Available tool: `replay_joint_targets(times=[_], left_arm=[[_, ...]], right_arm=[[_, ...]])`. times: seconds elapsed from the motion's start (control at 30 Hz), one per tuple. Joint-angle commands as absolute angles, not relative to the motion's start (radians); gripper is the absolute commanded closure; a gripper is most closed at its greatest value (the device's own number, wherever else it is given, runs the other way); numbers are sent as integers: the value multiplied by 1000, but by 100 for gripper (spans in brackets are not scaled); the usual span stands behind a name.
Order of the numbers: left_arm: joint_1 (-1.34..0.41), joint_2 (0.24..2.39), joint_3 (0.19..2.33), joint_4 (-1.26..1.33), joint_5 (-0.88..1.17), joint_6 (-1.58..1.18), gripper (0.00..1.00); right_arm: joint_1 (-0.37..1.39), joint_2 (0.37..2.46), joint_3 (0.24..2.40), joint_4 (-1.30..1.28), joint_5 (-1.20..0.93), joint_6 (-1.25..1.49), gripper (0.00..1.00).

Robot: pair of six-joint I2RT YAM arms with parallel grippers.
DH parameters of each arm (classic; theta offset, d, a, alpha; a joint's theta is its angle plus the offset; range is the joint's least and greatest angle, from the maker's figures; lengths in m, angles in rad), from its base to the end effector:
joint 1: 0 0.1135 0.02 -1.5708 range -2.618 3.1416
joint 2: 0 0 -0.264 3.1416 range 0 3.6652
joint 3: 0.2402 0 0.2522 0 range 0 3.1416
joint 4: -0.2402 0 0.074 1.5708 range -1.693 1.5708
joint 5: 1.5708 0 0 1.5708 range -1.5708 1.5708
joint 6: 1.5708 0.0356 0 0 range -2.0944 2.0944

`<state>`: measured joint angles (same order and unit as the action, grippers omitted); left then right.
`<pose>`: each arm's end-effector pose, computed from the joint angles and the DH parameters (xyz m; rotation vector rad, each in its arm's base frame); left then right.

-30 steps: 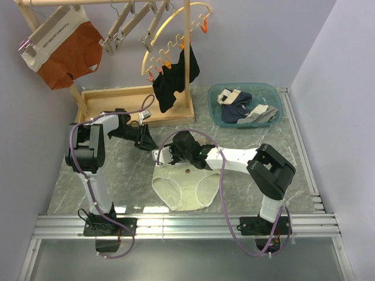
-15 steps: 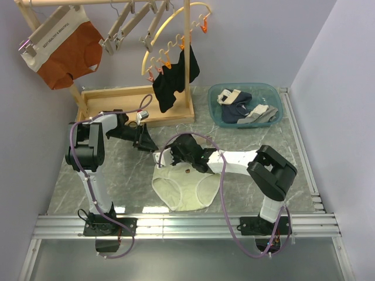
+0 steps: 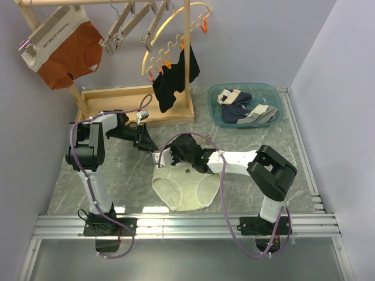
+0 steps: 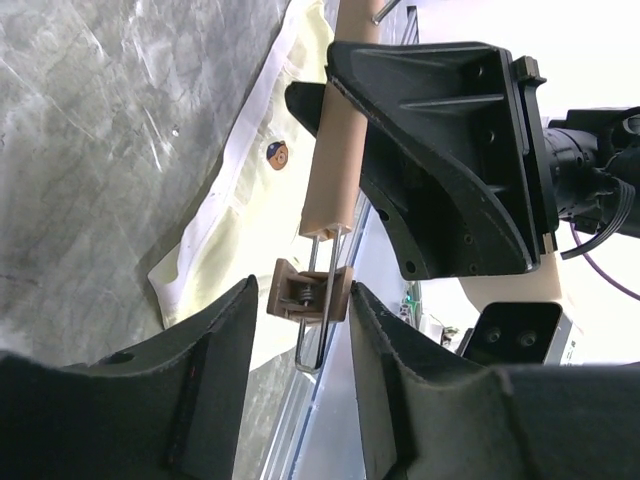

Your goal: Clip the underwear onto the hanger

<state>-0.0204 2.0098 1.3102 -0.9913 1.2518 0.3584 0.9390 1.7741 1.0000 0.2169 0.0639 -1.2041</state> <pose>0.3473 -0.0409 0.1561 0.3586 2.4391 -1.7799 0.2282 0.3080 0.1858 -1.8559 1.0552 -0.2243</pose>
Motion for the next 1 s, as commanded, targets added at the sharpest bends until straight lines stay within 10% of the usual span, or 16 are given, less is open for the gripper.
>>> replay_joint_targets(times=[0.0, 0.4, 0.63, 0.8, 0.97], left_arm=[[-18, 2014, 1348, -1006, 1281, 393, 53], [-17, 2017, 1348, -1003, 1281, 390, 99], [-17, 2010, 1345, -991, 1253, 388, 100], [-17, 1979, 1333, -974, 1243, 395, 49], [-26, 1934, 1308, -925, 1212, 357, 44]], right_arm=[[953, 1715, 994, 259, 66, -1218, 100], [953, 1717, 996, 249, 63, -1218, 100], [951, 1718, 1000, 236, 58, -1207, 100], [953, 1713, 1009, 207, 35, -1197, 100], [953, 1715, 1025, 169, 17, -1183, 100]])
